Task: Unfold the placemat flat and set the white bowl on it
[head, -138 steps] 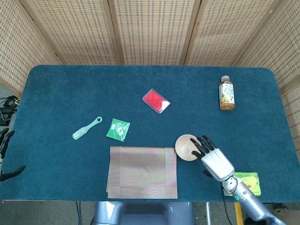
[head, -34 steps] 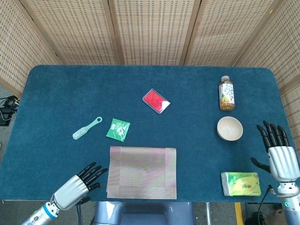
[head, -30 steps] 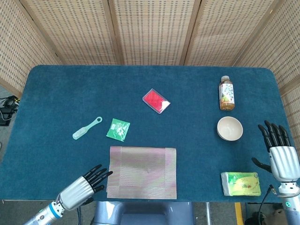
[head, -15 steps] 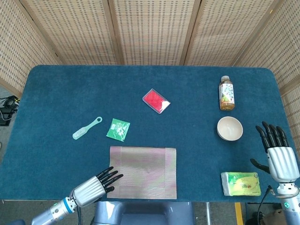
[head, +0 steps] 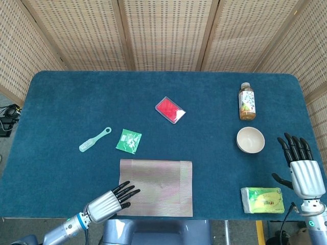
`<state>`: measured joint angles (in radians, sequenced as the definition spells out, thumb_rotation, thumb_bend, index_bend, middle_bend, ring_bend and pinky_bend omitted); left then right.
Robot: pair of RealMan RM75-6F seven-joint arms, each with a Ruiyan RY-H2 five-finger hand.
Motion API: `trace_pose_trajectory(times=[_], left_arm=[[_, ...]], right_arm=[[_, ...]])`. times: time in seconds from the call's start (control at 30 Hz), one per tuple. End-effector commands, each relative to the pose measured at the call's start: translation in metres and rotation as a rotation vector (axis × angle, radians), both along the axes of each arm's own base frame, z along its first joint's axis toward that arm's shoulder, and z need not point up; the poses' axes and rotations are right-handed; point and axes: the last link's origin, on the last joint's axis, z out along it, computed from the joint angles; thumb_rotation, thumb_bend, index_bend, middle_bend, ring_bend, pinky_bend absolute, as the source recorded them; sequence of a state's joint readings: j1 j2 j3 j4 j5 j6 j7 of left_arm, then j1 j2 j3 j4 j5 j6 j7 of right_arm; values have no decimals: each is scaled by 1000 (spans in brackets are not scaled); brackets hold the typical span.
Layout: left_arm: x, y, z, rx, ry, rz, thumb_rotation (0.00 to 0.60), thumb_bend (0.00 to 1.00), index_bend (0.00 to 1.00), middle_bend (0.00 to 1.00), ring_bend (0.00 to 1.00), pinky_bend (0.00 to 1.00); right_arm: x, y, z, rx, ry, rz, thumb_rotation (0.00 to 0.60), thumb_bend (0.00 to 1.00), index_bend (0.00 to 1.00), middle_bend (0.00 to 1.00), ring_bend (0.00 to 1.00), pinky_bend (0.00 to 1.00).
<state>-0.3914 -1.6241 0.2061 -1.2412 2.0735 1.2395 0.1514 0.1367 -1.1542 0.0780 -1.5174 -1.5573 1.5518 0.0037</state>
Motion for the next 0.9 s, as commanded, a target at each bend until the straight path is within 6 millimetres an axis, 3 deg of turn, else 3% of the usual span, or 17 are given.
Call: trace_pose_trajectory(times=[0.03, 0.37, 0.53, 0.9], left_arm=[[2, 1, -1, 1, 5, -4, 600, 141, 427, 0, 0, 0], [7, 1, -6, -9, 21, -13, 600, 215, 427, 0, 0, 0], [8, 3, -8, -8, 24, -12, 600, 298, 427, 0, 0, 0], [11, 5, -14, -9, 32, -5, 600, 302, 427, 0, 0, 0]], right_arm=[[0, 0, 0, -1, -1, 0, 600, 0, 0, 0, 0, 0], [0, 0, 1, -1, -4, -2, 600, 0, 0, 0, 0, 0], [1, 1, 1, 1, -3, -2, 600, 0, 0, 0, 0, 0], [1, 1, 1, 1, -2, 1, 600, 0, 0, 0, 0, 0]])
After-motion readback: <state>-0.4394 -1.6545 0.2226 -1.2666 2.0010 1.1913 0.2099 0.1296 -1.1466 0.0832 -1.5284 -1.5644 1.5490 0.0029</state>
